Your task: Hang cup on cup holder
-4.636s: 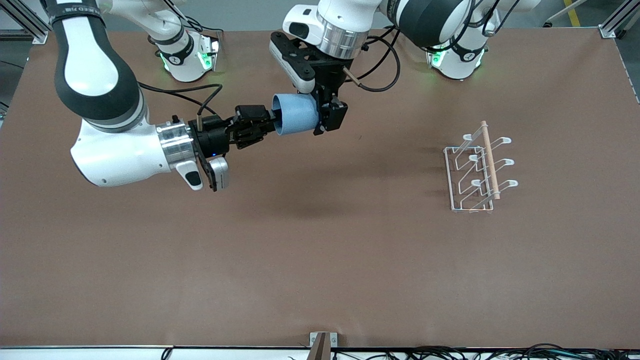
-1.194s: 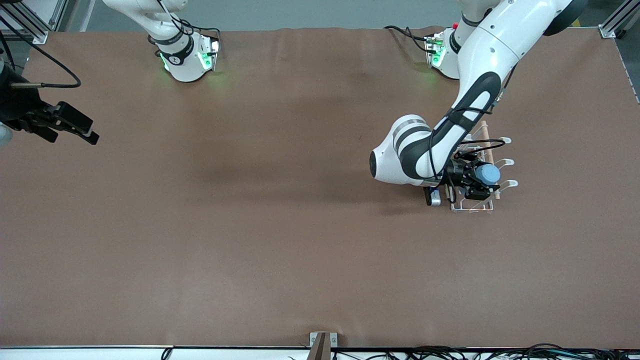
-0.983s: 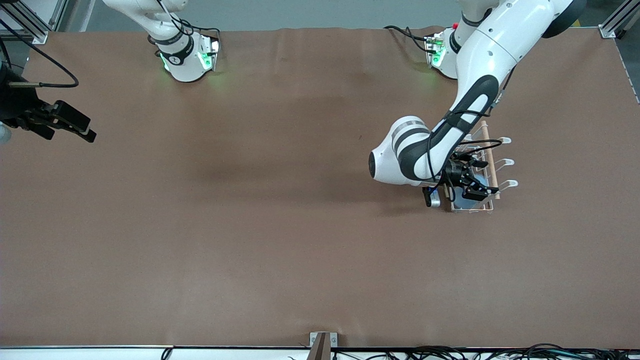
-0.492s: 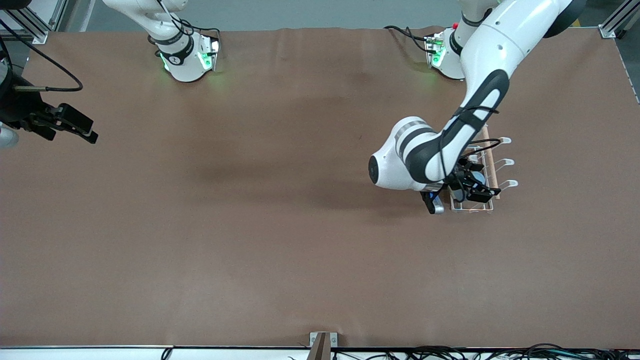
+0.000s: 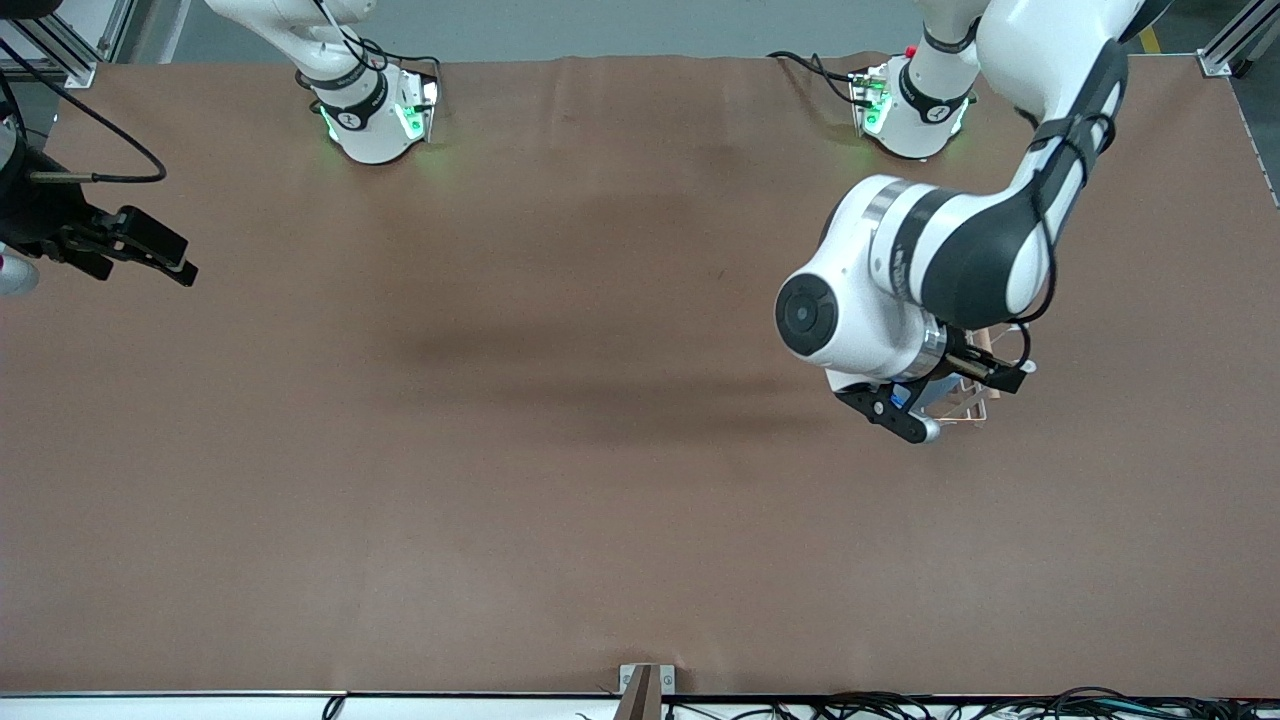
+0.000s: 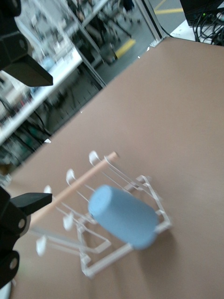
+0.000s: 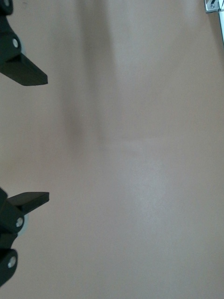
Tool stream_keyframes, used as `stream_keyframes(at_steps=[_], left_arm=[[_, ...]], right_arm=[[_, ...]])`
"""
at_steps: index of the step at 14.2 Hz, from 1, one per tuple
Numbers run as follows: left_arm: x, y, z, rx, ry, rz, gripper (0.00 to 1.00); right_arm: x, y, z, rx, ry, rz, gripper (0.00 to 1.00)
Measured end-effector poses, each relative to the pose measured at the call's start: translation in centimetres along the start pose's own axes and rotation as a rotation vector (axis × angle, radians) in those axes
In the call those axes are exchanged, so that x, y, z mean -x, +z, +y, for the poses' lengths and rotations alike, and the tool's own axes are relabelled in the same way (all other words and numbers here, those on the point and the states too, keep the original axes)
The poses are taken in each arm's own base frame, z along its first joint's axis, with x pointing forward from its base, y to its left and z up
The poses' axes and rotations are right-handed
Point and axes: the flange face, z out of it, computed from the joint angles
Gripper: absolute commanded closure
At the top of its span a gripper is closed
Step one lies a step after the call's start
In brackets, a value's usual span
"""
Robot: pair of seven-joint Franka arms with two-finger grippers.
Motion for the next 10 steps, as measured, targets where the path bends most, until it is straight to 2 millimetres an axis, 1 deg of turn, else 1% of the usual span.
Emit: stream_keyframes(at_steps=[2,4,7,10], left_arm=[[1.1,-1.6,-1.8,0.078,-0.136,0.068,0.0],[2.4,-2.7,-3.6,0.152,-0.235,0.108,0.0],[4.4,-3.9,-6.5,0.292,-0.347,0.161,0.0],[7.1,-5.3,-9.8,0.337,-0.416,0.215,0.0]], right_arm=[[0.0,0.0,0.0,0.0,0.0,0.0,0.0],[0.0,0.0,0.0,0.0,0.001,0.0,0.0],[0.0,0.0,0.1,-0.001,0.001,0.0,0.0],[0.0,0.0,0.1,-0.001,0.001,0.001,0.0]])
